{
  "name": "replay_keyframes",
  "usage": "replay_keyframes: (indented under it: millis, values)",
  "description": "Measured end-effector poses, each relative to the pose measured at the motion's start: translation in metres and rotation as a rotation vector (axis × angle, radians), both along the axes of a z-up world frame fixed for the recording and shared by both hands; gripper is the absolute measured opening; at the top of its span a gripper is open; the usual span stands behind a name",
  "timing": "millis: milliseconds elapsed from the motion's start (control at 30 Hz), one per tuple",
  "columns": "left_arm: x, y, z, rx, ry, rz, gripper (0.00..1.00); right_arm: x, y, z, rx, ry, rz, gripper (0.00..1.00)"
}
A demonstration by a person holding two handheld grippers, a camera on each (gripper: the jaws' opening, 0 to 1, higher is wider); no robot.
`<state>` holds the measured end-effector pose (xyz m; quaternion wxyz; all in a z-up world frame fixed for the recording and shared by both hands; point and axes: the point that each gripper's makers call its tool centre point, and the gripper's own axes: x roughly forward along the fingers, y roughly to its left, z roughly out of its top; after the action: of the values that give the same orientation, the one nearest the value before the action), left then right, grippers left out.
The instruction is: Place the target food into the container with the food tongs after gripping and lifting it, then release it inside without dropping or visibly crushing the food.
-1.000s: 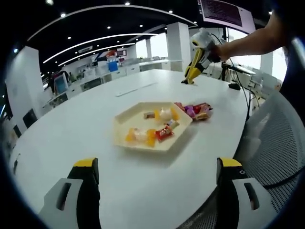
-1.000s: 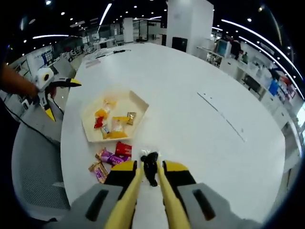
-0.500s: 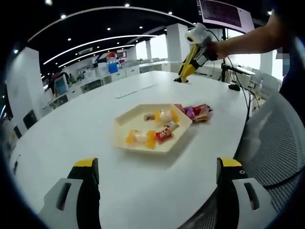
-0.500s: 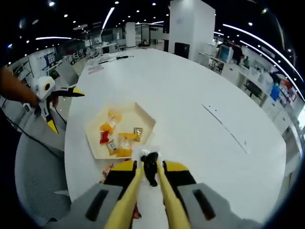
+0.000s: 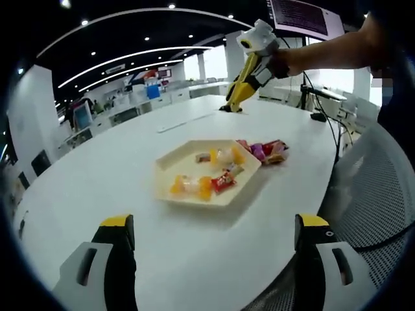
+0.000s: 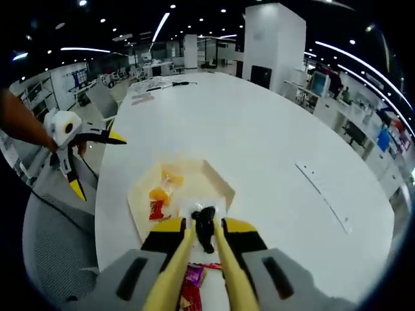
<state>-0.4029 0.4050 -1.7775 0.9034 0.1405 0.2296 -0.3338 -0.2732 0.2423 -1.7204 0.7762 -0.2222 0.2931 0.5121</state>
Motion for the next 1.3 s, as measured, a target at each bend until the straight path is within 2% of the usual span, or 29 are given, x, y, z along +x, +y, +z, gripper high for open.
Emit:
replay_keyframes:
  millis: [300, 433, 467, 933, 1067, 1133, 1233, 1267, 1300]
  values:
    - [0.001, 0.002, -0.001, 0.001, 0.004, 0.009, 0.99, -0.006, 0.040, -0.003, 0.007, -0.001, 0.047, 0.21]
    - [0.000, 0.003, -0.002, 0.005, 0.006, 0.005, 0.99, -0.008, 0.053, -0.003, 0.009, -0.012, 0.059, 0.21]
    - [0.000, 0.003, -0.002, 0.005, 0.006, 0.006, 0.99, -0.007, 0.058, -0.002, 0.013, -0.032, 0.054, 0.21]
    - [0.002, 0.006, -0.002, -0.009, 0.011, 0.023, 0.99, -0.002, 0.077, -0.026, -0.010, -0.029, 0.041, 0.21]
    - [0.001, 0.006, -0.003, -0.003, 0.010, 0.023, 0.99, 0.005, 0.084, -0.026, -0.009, -0.036, 0.031, 0.22]
    - [-0.001, 0.001, -0.003, 0.016, -0.005, -0.008, 0.99, 0.013, 0.087, -0.028, -0.020, -0.041, 0.030, 0.22]
    - [-0.002, 0.001, -0.003, 0.022, -0.003, -0.011, 0.99, 0.019, 0.091, -0.025, 0.003, -0.030, 0.004, 0.24]
    - [-0.001, 0.003, -0.003, 0.024, -0.006, -0.007, 0.99, 0.018, 0.095, -0.023, 0.035, -0.002, -0.001, 0.25]
    - [-0.001, 0.004, -0.004, 0.025, -0.005, -0.003, 0.99, 0.019, 0.096, -0.021, 0.047, -0.008, -0.007, 0.25]
